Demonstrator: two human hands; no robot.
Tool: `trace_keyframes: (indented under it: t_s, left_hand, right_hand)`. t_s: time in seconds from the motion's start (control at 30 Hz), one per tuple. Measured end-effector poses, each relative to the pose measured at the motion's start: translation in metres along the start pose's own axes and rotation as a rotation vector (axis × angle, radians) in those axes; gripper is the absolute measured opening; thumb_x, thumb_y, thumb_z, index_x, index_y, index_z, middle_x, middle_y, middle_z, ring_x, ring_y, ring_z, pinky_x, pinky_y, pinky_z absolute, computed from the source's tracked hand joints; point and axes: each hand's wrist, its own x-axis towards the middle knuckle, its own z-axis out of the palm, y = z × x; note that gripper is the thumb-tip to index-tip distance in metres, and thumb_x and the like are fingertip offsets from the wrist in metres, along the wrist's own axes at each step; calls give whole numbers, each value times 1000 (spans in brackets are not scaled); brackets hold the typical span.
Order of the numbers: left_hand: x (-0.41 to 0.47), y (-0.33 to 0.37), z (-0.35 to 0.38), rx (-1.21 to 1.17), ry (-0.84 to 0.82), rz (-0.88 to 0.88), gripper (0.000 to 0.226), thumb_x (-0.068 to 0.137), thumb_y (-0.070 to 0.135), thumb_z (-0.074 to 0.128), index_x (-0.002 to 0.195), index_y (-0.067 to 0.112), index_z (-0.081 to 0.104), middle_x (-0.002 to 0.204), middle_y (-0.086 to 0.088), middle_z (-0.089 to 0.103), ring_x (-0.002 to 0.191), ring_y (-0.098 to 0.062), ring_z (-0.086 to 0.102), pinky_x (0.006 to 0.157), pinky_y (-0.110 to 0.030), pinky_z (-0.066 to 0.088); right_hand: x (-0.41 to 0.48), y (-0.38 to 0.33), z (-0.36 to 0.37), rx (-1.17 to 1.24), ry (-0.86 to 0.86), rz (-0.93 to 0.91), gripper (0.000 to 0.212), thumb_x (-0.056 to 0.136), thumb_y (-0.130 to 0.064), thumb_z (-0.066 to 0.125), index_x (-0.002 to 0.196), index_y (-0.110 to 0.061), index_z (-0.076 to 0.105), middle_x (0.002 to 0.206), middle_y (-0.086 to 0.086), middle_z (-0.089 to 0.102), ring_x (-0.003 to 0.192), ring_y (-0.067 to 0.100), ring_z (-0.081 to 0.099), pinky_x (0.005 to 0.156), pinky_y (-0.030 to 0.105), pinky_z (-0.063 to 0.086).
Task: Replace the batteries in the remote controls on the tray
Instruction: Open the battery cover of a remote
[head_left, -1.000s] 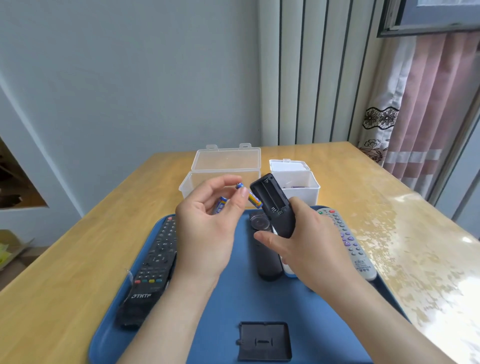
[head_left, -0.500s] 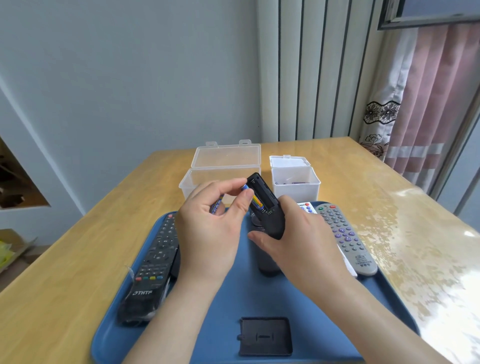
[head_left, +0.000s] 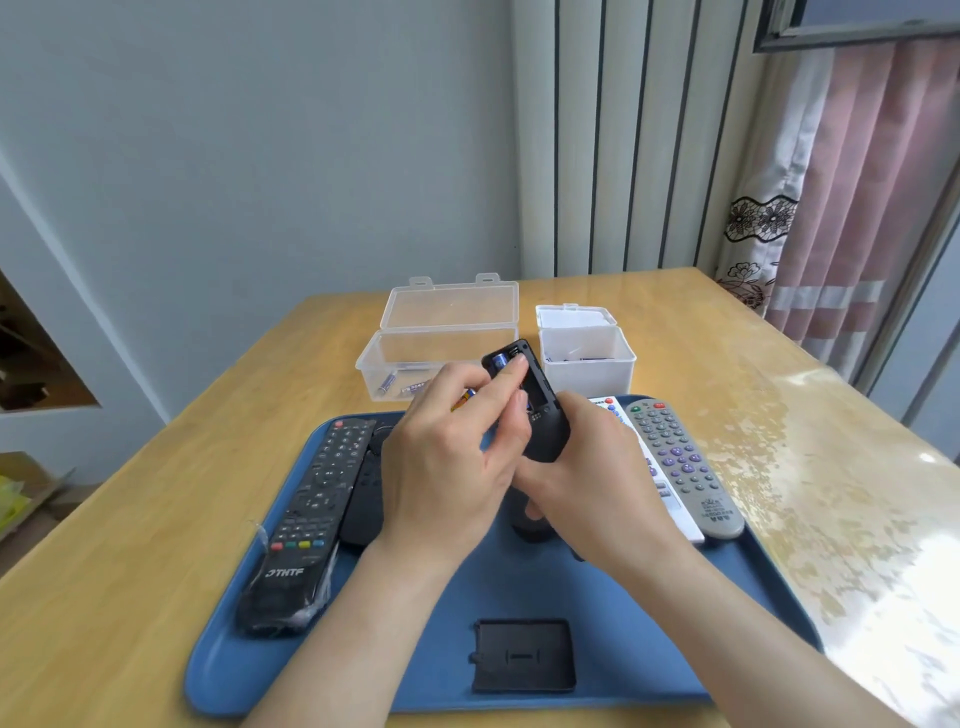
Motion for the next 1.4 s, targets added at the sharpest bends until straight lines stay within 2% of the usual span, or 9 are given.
trace_keyframes:
  t_s: [0.2, 0.27, 0.4, 0.53, 0.67, 0.8, 1.03, 1.23, 1.4]
  left_hand:
    - [7, 12, -12, -427, -101, -473, 35, 85, 37, 67, 118, 39, 56, 85, 11, 60, 84, -2, 60, 76, -6, 43]
    - [13, 14, -15, -563, -125, -648, 31, 84, 41, 69, 111, 29, 60, 75, 8, 64, 72, -4, 63, 70, -13, 45]
    - [15, 13, -16, -745, -168, -830, 40, 93, 31, 59, 75, -5, 58, 47, 11, 41, 44, -7, 34, 48, -25, 33]
    - [16, 21, -20, -800, -261, -819, 34, 98, 20, 51, 68, 4, 52, 43, 9, 38, 36, -5, 30, 39, -17, 26]
    - [15, 20, -20, -1001, -373, -897, 27, 102, 16, 42, 85, 12, 64, 65, 3, 47, 53, -7, 31, 43, -16, 19]
    - [17, 10, -19, -1122, -267, -1041, 34, 101, 1, 35, 118, 11, 63, 83, -1, 67, 64, -9, 48, 54, -19, 38]
    - [17, 14, -19, -917, -79, -815, 14, 90, 7, 60, 95, 17, 69, 89, 1, 75, 92, -14, 70, 89, -31, 50]
    - [19, 20, -20, -1054, -6, -827, 14, 60, 17, 75, 74, 20, 79, 73, 2, 72, 68, -9, 64, 69, -19, 51]
    - [18, 17, -19, -960, -38, -834, 20, 70, 13, 75, 88, 9, 65, 75, -10, 73, 57, -19, 60, 64, -28, 55]
  right_hand:
    - [2, 1, -3, -3, -39, -17, 31, 77, -40, 74, 86, -19, 52, 76, -2, 65, 68, 23, 64, 62, 38, 53]
    - [1, 1, -3, -91, -35, -55, 32, 77, -41, 75, 85, -20, 51, 75, -5, 62, 71, 20, 60, 63, 35, 49]
    - [-2, -6, -6, -9, -162, -86, 41, 82, -49, 71, 86, -13, 52, 70, 8, 62, 56, 18, 59, 46, 28, 39]
    - [-2, -11, -13, 382, -301, 40, 46, 97, -45, 50, 85, 0, 50, 63, 13, 64, 48, 28, 62, 50, 39, 50]
    - [1, -8, -13, 355, -225, 60, 42, 102, -35, 45, 90, 5, 52, 57, 10, 62, 42, 27, 57, 45, 33, 46]
    - [4, -5, -15, 373, -171, 126, 38, 103, -31, 45, 89, 3, 54, 54, 7, 60, 39, 25, 54, 40, 25, 42]
    - [3, -6, -16, 517, -186, 325, 34, 102, -30, 46, 94, 2, 51, 61, 13, 59, 42, 25, 55, 43, 25, 43]
    - [3, -12, -14, 1014, -364, 617, 39, 100, -38, 46, 110, -3, 61, 70, 15, 59, 53, 29, 60, 49, 31, 53]
    - [4, -11, -17, 1210, -371, 455, 21, 88, -23, 64, 96, -4, 68, 78, 12, 63, 57, 19, 58, 52, 25, 52]
